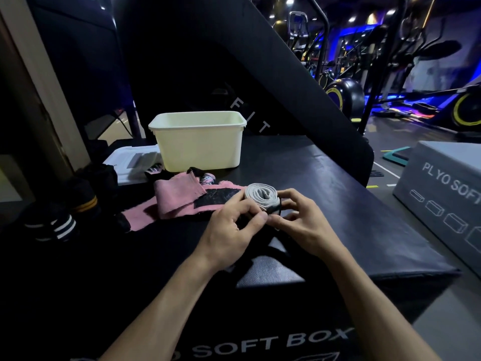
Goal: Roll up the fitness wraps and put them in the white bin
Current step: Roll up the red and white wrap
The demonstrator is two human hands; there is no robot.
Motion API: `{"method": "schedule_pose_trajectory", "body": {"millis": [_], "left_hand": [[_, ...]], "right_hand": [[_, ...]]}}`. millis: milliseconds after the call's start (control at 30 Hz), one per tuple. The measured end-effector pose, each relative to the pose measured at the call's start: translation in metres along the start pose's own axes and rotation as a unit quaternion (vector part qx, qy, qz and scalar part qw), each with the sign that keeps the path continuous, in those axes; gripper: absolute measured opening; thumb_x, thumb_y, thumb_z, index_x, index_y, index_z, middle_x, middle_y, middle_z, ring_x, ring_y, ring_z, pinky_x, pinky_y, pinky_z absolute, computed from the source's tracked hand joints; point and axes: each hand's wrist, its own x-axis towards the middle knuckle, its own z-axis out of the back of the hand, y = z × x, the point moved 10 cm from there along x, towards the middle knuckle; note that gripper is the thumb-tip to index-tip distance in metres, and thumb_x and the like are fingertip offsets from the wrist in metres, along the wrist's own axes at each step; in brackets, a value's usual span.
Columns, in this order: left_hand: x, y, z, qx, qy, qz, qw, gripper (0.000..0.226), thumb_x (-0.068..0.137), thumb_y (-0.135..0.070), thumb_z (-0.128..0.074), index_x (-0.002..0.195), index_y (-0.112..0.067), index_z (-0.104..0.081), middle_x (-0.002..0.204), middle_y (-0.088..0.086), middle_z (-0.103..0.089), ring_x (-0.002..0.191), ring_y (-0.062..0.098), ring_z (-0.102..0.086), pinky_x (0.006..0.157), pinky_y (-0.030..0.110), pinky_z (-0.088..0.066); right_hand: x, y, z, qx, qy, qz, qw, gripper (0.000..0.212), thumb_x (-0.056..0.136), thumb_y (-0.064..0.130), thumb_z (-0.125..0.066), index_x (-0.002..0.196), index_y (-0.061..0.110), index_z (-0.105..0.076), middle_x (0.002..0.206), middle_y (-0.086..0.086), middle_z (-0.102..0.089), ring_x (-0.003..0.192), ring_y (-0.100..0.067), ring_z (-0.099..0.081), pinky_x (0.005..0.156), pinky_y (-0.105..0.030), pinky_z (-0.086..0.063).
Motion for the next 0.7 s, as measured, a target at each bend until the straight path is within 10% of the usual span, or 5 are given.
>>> {"method": "schedule_pose_trajectory", "body": {"millis": [367, 567, 700], "left_hand": [[0.005, 0.001, 0.02, 0.054, 0.003, -0.048, 0.997, 0.018, 0.085, -0.025, -0.083, 0.076, -0.013, -0.073, 0.118, -0.011, -0.074, 0.114, 0.006, -0.068, 0.101, 0.031, -0.052], [0.001, 0.031, 0.016, -0.129, -0.012, 0.079, 0.988, 0.021, 0.099, -0.024, -0.066, 0.094, -0.009, -0.081, 0.137, 0.001, -0.067, 0.132, 0.007, -0.058, 0.116, 0.028, -0.039], [-0.001, 0.012, 0.02, -0.035, -0.035, 0.046, 0.998, 0.017, 0.096, -0.014, -0.072, 0.082, -0.006, -0.076, 0.106, -0.017, -0.076, 0.103, -0.005, -0.069, 0.091, 0.011, -0.047]], "right_hand": [[-0.001, 0.003, 0.001, 0.001, -0.002, -0.002, 1.0, 0.035, 0.083, 0.02, -0.084, 0.113, 0.029, -0.068, 0.102, 0.005, -0.076, 0.074, -0.032, -0.073, 0.072, -0.048, -0.062], [0.0, 0.003, -0.009, -0.012, 0.02, -0.001, 1.0, 0.046, 0.08, 0.055, -0.076, 0.12, 0.042, -0.058, 0.111, 0.016, -0.071, 0.068, -0.008, -0.068, 0.068, -0.028, -0.052], [0.002, 0.008, -0.018, -0.042, 0.041, 0.006, 0.998, 0.068, 0.081, 0.067, -0.062, 0.143, 0.046, -0.045, 0.127, 0.016, -0.067, 0.062, 0.0, -0.058, 0.071, -0.024, -0.049]]}}
